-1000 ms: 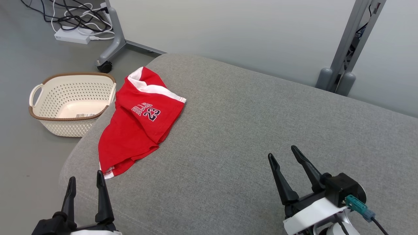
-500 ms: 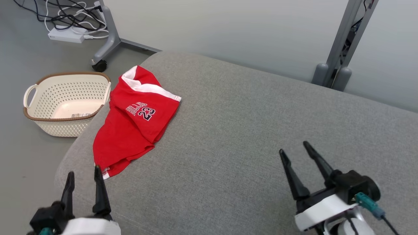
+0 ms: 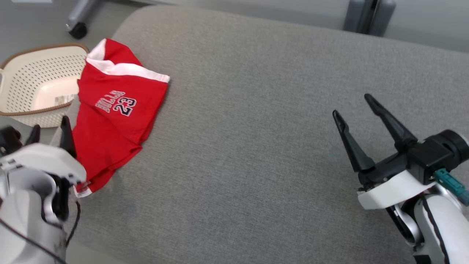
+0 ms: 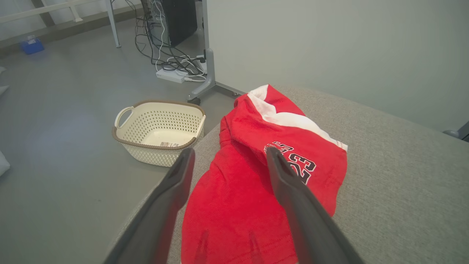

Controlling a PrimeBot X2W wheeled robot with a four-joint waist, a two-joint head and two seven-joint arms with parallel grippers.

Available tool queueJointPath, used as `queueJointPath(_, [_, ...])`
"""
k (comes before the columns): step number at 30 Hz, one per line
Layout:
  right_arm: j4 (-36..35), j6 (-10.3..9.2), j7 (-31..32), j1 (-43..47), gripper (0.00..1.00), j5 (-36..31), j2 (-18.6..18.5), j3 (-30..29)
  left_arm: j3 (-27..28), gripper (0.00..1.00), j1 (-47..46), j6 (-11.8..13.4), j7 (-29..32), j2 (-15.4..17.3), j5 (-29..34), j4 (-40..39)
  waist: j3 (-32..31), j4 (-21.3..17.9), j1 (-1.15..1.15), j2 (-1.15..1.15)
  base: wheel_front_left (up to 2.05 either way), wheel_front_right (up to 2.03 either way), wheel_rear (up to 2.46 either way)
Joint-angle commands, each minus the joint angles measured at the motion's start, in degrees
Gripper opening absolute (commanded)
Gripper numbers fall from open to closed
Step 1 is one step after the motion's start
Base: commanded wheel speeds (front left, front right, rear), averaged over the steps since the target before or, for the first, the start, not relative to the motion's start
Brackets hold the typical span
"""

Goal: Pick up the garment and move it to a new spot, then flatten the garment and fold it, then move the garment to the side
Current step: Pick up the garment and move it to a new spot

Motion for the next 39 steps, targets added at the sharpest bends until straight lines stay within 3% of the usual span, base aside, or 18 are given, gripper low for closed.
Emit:
queueJointPath(1, [-1.4, 0.00, 0.9, -1.0, 1.00, 0.4, -0.9, 0.1, 0.4, 1.00, -3.1, 0.5, 2.4, 0.5, -1.2, 0.8, 4.2, -2.1, 0.00, 0.00, 0.00, 0.00, 0.00])
queueJointPath(4, [-3.8, 0.00, 2.3, -1.8, 1.00, 0.4, -1.9, 0.3, -0.6, 1.00, -7.0, -0.1, 8.2, 2.0, -1.5, 3.4, 6.4, -2.6, 0.00, 0.00, 0.00, 0.00, 0.00])
queueJointPath(12, [-7.3, 0.00, 4.5, -1.1, 1.00, -0.4, -2.1, -1.2, -2.8, 1.00, -15.4, 0.0, 15.8, 4.4, -1.0, 10.1, 10.5, -4.0, 0.00, 0.00, 0.00, 0.00, 0.00])
queueJointPath(22, [-8.8, 0.00, 5.0, -0.7, 1.00, -0.6, -2.7, -1.9, -3.6, 1.00, -20.3, -0.3, 18.0, 4.9, -1.4, 16.7, 12.7, -5.1, 0.00, 0.00, 0.00, 0.00, 0.00])
queueJointPath(23, [-8.8, 0.00, 5.0, -0.8, 1.00, -0.6, -2.7, -1.9, -3.6, 0.89, -20.7, -0.4, 17.7, 5.1, -1.4, 17.4, 12.8, -5.3, 0.00, 0.00, 0.00, 0.00, 0.00])
queueJointPath(24, [-8.9, 0.00, 5.0, -0.9, 1.00, -0.6, -2.7, -1.9, -3.5, 0.38, -21.3, -0.4, 16.9, 5.1, -1.5, 17.8, 12.9, -5.4, 0.00, 0.00, 0.00, 0.00, 0.00])
queueJointPath(25, [-8.9, 0.00, 5.0, -1.0, 1.00, -0.6, -2.6, -1.9, -3.3, 0.00, -21.7, -0.5, 16.1, 5.2, -1.8, 18.3, 13.0, -5.5, 0.00, 0.00, 0.00, 0.00, 0.00])
queueJointPath(39, [-5.8, 0.00, 2.6, -1.5, 1.00, 0.1, -0.6, -1.9, -4.5, 0.00, -24.8, -0.8, 5.9, 5.8, -0.2, 20.3, 9.8, -6.3, 0.00, 0.00, 0.00, 0.00, 0.00])
